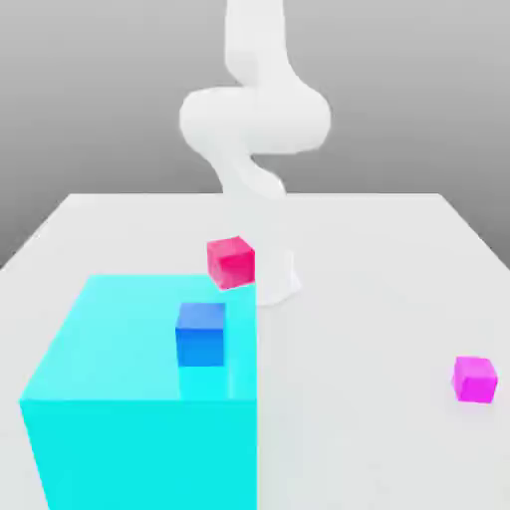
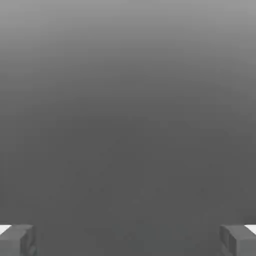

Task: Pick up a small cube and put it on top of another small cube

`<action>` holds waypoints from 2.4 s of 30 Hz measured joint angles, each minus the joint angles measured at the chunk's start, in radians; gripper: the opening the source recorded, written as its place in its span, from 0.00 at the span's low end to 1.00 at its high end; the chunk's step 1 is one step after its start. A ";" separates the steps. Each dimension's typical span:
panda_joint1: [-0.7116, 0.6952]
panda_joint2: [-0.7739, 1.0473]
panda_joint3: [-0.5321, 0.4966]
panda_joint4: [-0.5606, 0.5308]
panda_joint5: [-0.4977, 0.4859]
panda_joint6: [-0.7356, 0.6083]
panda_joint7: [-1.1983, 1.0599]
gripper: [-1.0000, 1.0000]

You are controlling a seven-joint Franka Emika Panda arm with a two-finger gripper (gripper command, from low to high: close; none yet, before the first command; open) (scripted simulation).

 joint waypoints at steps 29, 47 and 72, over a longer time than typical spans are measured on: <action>0.552 1.065 0.157 -0.232 -0.262 0.559 -0.375 0.50; 0.420 0.750 0.171 -0.287 -0.073 0.308 -0.430 0.00; -0.102 -0.009 -0.065 -0.458 -0.031 -0.277 0.029 0.00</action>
